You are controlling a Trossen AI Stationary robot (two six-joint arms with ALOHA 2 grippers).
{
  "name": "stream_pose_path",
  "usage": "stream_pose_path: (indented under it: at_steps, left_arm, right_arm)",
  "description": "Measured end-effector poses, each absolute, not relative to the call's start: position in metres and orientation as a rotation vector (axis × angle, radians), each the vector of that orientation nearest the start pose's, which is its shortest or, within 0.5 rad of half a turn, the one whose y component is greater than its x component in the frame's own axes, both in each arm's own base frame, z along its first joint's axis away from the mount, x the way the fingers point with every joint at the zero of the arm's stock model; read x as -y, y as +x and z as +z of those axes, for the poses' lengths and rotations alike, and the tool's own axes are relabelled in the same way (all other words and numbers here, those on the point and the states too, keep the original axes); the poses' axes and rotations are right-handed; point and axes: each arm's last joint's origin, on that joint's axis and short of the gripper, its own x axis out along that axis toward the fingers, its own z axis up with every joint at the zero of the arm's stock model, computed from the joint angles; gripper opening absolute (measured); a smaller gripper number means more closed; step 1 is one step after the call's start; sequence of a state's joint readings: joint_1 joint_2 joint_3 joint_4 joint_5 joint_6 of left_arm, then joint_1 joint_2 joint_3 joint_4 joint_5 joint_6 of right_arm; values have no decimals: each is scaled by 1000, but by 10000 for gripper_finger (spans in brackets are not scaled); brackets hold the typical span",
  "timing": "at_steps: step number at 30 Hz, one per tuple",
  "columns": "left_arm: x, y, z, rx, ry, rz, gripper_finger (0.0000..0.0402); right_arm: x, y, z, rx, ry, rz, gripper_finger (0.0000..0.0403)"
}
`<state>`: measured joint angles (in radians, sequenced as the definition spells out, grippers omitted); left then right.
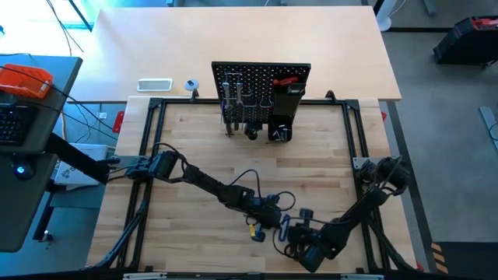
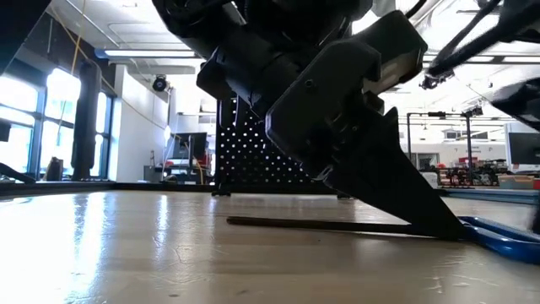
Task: Hang tools onto peg board
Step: Hang the blue pick tool onto the peg board
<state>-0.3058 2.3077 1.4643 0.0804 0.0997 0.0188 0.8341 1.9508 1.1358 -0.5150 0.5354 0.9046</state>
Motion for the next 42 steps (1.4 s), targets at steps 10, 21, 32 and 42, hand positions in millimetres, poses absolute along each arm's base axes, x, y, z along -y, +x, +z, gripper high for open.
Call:
stream_pose_path:
  at_steps: [10,21,32,42]
  left_arm:
    - [146,452,89,-751,130,-407,2]
    - [152,448,99,-733,203,-430,1]
    - [156,447,101,-711,293,-418,0]
    - [157,447,102,-705,304,-404,0]
  right_arm:
    - [-260,221,162,-940,273,-275,30]
    - [-258,213,161,-769,598,-479,187]
    - [-235,227,131,-638,963,-554,201]
    - [-212,244,120,-678,1070,-582,201]
